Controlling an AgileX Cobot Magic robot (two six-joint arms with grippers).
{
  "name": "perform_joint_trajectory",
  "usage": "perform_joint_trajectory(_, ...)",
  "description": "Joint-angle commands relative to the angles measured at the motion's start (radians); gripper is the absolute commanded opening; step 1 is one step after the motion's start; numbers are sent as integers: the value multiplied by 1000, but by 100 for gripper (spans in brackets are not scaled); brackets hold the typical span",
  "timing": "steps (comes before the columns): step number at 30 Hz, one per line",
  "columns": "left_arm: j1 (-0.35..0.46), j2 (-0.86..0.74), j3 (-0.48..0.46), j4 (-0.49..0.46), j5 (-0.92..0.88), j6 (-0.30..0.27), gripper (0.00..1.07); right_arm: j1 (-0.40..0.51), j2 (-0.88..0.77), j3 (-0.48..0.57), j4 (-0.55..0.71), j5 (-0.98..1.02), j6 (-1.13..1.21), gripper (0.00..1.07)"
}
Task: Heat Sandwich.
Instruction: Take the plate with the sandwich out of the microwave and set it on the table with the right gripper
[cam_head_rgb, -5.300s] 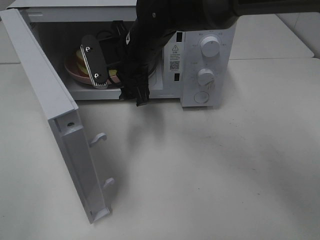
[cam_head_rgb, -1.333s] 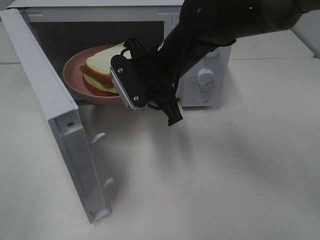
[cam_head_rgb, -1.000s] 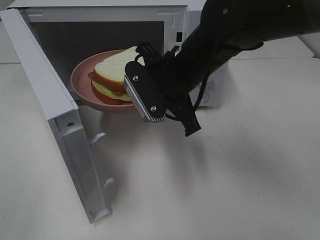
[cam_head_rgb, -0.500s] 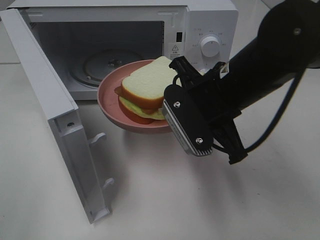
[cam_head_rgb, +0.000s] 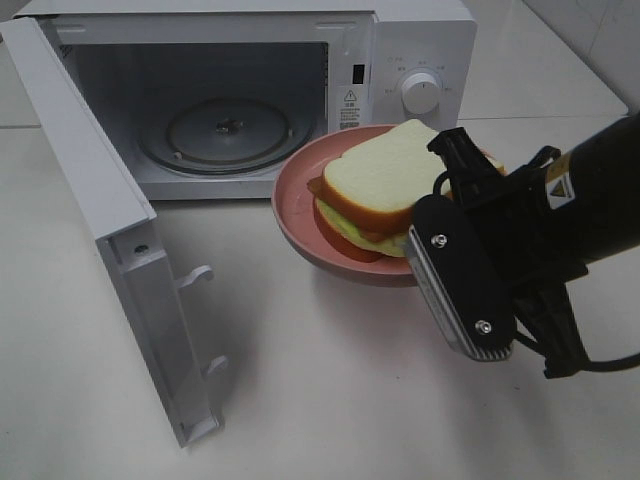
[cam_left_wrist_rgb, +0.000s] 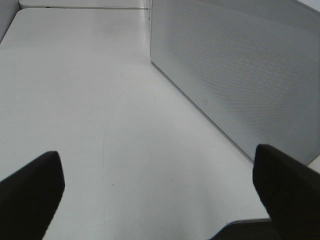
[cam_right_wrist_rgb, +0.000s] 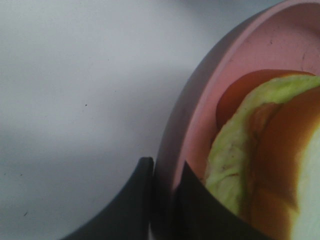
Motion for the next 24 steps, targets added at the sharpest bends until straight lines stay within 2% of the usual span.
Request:
perform_joint_trajectory(1,2,-6,2,-7,-12,0,97,-4,-41,24,-31,-28,44,0)
perform_joint_trajectory(11,2,-6,2,-7,-12,0,97,-4,-147,121,-59,-21,128,0)
perform_joint_trajectory(15,2,-6,2,-7,-12,0,97,-4,-185,149,-115,-16,193,0)
perform_joint_trajectory(22,2,-6,2,-7,-12,0,97,-4,-267,196,-323,7,451,0)
perform_joint_trajectory(24,2,-6,2,-7,-12,0,97,-4,-275,199,-344,13,487,0)
